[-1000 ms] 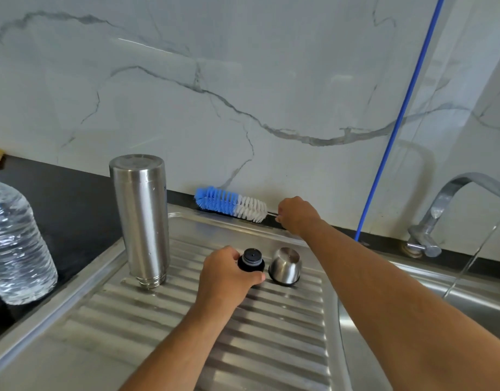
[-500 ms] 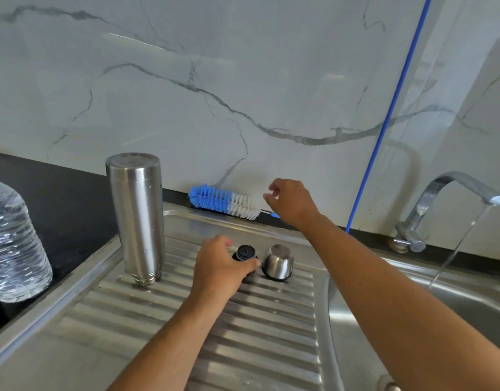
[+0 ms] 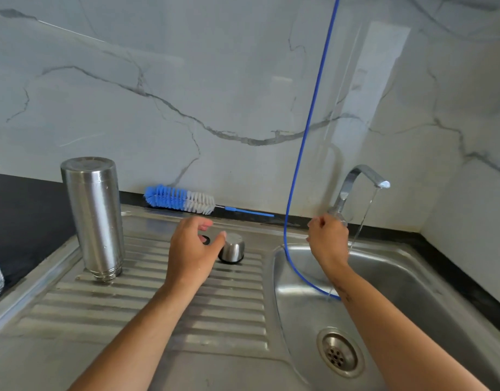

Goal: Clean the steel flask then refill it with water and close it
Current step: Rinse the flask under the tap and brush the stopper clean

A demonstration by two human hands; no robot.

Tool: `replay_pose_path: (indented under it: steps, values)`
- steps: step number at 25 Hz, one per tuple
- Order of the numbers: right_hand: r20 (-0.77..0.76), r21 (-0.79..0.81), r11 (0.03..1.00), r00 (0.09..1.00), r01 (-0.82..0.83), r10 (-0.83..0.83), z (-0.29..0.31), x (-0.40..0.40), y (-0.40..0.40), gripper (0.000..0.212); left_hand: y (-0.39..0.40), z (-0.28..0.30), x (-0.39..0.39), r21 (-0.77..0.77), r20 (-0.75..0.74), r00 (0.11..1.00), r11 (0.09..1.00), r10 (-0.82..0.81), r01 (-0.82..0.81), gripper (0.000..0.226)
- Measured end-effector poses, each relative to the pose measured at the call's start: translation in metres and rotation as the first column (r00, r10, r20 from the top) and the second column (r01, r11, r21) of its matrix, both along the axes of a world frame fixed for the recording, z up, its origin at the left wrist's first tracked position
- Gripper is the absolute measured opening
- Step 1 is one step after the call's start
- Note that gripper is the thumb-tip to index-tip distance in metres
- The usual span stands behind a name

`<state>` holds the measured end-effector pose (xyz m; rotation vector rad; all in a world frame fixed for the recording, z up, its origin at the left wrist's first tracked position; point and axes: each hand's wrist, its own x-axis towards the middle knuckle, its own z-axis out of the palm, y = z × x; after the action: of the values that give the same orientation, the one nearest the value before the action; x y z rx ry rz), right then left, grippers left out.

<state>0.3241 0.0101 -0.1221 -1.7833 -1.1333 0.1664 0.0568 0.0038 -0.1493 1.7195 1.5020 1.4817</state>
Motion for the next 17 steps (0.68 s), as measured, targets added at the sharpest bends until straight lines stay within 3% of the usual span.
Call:
replay_pose_path:
  steps: [2,4,8,10,13,17]
  values:
    - [0.14,-0.188,0.975,0.986,0.116,-0.09,-0.01,0.014,0.019,0.022,0.0,0.0,0.0,0.004,0.005,1.0,1.0,0.0,0.0,0.031]
    - [0.32,-0.324,0.928,0.944,0.184,-0.075,-0.018,0.026,0.04,0.036,0.002,-0.002,0.0,0.013,0.013,1.0,1.0,-0.005,0.005,0.029]
    - [0.609,-0.422,0.806,0.788,0.415,-0.087,-0.031,0.052,0.083,0.061,0.01,-0.006,0.0,0.017,0.024,1.0,1.0,-0.011,0.01,0.027]
    - [0.65,-0.446,0.764,0.756,0.467,-0.083,-0.033,0.063,0.095,0.06,0.012,-0.007,0.002,0.019,0.027,0.999,1.0,-0.02,0.019,0.027]
    - [0.695,-0.414,0.779,0.716,0.471,-0.064,-0.032,0.078,0.108,0.05,0.014,-0.01,0.005,0.016,0.02,0.999,0.999,-0.031,0.031,0.028]
    - [0.565,-0.368,0.844,0.814,0.391,-0.131,-0.032,0.083,0.113,0.043,0.015,-0.013,0.006,0.017,0.001,1.0,0.999,-0.029,0.029,0.028]
